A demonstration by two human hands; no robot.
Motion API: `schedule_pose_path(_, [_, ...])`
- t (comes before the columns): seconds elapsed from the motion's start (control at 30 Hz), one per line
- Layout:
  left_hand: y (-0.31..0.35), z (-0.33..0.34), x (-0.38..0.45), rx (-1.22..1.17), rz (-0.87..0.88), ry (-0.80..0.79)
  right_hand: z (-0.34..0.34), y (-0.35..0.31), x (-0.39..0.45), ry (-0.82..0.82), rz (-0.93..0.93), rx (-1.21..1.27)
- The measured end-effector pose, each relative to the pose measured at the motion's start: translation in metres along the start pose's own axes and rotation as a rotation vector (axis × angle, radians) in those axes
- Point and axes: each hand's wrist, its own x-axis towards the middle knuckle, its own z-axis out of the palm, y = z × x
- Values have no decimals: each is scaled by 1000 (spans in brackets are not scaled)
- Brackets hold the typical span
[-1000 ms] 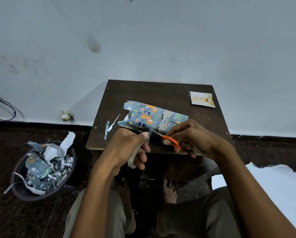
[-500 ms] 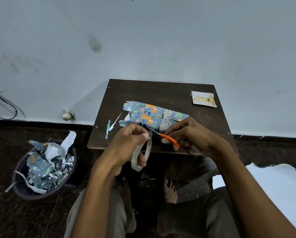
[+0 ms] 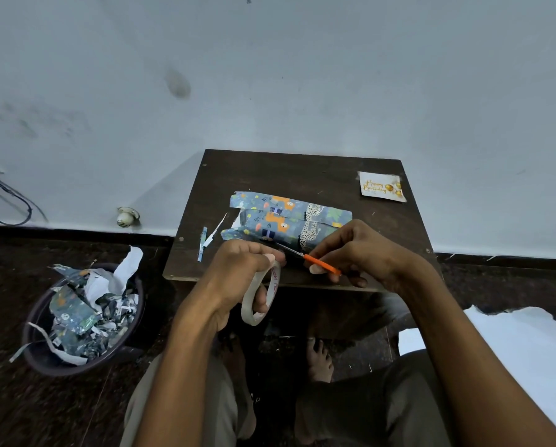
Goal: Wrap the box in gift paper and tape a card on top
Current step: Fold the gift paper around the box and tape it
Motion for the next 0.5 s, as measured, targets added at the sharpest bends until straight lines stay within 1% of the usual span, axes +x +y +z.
schedule_pose_path(0.1, [-2,-3,1,1,-23,40,-4,4,-4,-65,11,-18])
schedule_pose_path(0.2, [-3,-5,2,6,-34,61,-13,9,-13,-177,15,-118])
schedule_pose_path(0.27, [-3,-5,2,7,-39,57,-20,13,-21,-172,-33,-102])
schedule_pose_path(0.3, [-3,-5,1,9,-39,54,-24,15,-24,-116,-72,-47])
schedule_pose_path(0.33, [-2,-4,0,10,-37,51,-28,16,-26,-25,-119,24])
schedule_pose_path(0.4, [-1,-4,0,15,-31,48,-36,21,-26,236,-192,135])
schedule_pose_path(0.43, [-1,-4,-1,20,-26,47,-40,25,-24,384,-199,142])
schedule_pose_path(0.5, [0,-3,0,26,-20,44,-43,32,-20,654,-142,58])
